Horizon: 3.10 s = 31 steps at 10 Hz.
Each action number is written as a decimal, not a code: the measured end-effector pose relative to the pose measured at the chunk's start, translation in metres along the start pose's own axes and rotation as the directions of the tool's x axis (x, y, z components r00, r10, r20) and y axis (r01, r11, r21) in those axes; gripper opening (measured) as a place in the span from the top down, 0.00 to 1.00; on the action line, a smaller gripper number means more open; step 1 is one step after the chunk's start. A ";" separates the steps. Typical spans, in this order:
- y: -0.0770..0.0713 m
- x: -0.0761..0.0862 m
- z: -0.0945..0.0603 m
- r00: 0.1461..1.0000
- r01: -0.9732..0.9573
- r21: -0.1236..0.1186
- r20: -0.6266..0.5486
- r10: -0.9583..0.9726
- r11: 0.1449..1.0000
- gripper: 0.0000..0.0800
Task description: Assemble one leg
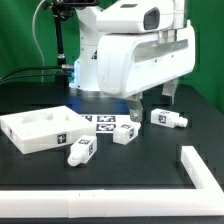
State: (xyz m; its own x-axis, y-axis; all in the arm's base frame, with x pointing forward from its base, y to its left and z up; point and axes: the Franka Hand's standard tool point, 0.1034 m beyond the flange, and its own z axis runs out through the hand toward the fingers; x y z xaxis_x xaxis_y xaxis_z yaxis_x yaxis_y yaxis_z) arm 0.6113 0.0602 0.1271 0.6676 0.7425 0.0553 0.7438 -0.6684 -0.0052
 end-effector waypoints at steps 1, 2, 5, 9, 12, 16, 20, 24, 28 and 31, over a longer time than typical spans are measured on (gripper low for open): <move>0.000 0.000 0.000 1.000 0.000 0.000 0.000 0.000 1.000 0.19; 0.000 0.000 0.000 1.000 0.000 0.000 0.000 0.000 1.000 0.19; 0.002 -0.004 0.000 1.000 -0.004 -0.005 -0.001 0.004 1.000 0.19; 0.022 -0.083 0.010 0.985 -0.171 -0.019 0.013 0.171 0.985 0.19; 0.033 -0.099 0.015 0.976 -0.217 0.002 0.015 0.217 0.976 0.19; 0.018 -0.110 0.033 0.891 -0.452 0.011 0.049 0.451 0.892 0.19; 0.011 -0.124 0.056 0.807 -0.590 0.045 0.074 0.586 0.806 0.19; 0.003 -0.143 0.077 0.699 -0.713 0.038 0.123 0.705 0.700 0.19; -0.007 -0.159 0.110 0.658 -0.750 0.026 0.136 0.741 0.661 0.19; -0.007 -0.159 0.110 0.659 -0.749 0.027 0.137 0.740 0.662 0.42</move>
Offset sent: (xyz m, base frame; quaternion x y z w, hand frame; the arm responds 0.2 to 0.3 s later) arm 0.0000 0.0000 0.0000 0.0000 0.0000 0.0000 1.0000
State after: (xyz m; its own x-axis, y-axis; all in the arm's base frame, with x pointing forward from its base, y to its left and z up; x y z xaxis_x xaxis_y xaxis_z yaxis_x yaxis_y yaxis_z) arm 0.5034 -0.0485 0.0084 0.9946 0.0007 -0.1037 -0.0068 -0.9974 -0.0715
